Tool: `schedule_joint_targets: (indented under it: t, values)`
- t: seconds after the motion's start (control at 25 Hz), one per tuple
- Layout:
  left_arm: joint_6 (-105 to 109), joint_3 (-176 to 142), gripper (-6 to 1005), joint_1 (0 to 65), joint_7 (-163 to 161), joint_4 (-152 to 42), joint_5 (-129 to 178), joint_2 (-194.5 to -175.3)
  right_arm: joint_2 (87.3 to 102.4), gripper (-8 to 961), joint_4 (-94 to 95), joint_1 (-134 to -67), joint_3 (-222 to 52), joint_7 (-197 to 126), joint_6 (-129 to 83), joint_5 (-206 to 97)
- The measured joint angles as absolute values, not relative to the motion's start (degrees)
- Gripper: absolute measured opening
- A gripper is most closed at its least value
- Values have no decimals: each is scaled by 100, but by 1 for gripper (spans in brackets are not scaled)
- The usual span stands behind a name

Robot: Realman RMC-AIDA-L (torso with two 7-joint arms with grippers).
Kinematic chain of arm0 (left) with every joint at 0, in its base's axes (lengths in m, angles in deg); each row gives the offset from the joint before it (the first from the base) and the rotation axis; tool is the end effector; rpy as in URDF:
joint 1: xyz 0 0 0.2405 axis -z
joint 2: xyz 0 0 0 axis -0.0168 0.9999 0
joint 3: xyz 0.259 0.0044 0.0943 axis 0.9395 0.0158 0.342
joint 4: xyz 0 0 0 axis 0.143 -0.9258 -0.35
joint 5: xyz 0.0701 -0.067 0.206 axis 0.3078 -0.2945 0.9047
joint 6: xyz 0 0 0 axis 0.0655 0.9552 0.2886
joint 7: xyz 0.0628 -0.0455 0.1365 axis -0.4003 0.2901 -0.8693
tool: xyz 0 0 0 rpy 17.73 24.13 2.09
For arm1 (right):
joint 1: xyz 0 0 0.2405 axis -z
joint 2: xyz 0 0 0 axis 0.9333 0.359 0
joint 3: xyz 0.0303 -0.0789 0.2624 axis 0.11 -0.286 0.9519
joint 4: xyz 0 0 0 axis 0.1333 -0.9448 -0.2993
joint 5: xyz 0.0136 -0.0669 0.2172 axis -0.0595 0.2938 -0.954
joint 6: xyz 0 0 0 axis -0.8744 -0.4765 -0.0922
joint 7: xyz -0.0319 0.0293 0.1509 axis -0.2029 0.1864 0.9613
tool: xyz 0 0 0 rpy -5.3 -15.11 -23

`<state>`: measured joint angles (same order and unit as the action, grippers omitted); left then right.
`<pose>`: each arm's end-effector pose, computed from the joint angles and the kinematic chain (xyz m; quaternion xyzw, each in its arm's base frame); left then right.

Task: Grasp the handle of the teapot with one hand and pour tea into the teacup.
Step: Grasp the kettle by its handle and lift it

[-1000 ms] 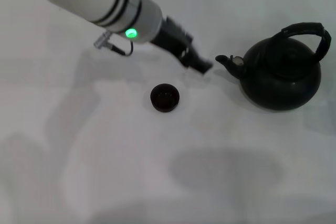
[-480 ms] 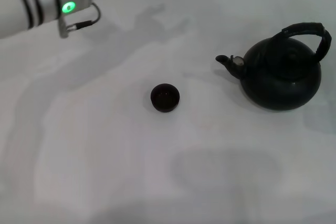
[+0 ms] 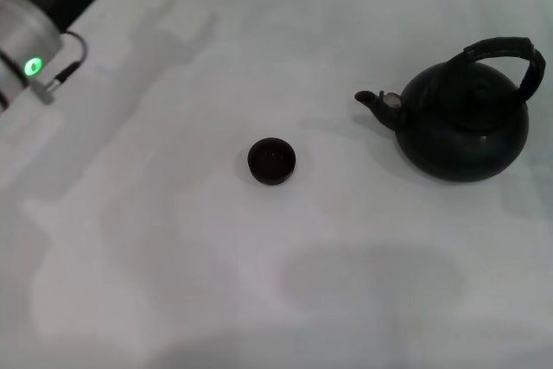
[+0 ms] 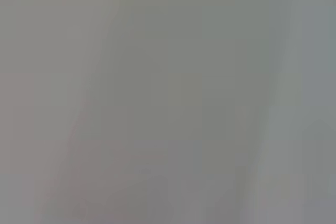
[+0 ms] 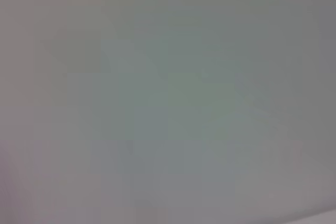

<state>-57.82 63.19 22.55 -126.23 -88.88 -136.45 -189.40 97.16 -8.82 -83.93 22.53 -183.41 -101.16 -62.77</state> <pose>-0.2669 0.4053 -0.0292 -0.7653 -0.2889 -0.4154 0.3980 0.4359 0.2971 0.0252 -0.6259 0.3597 0.3429 0.6010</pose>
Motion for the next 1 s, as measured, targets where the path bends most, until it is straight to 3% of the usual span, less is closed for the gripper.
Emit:
schedule_joint_targets:
  t: [0.32, 0.56, 1.0]
  values:
    - [-6495, 6309, 813, 2281, -13920, -7791, -15357, -18943, 9362, 870, -839, -8095, 1026, -17107, -10738, -6258]
    - [-6457, 6220, 811, 2284, -13933, -7599, -15421, -18935, 9178, 870, -812, -7834, 130, -17092, -11609, -6193]
    - [-6452, 6238, 808, 2318, -13933, -7491, -15501, -18936, 9305, 869, -802, -8180, -367, -17382, -11443, -6185]
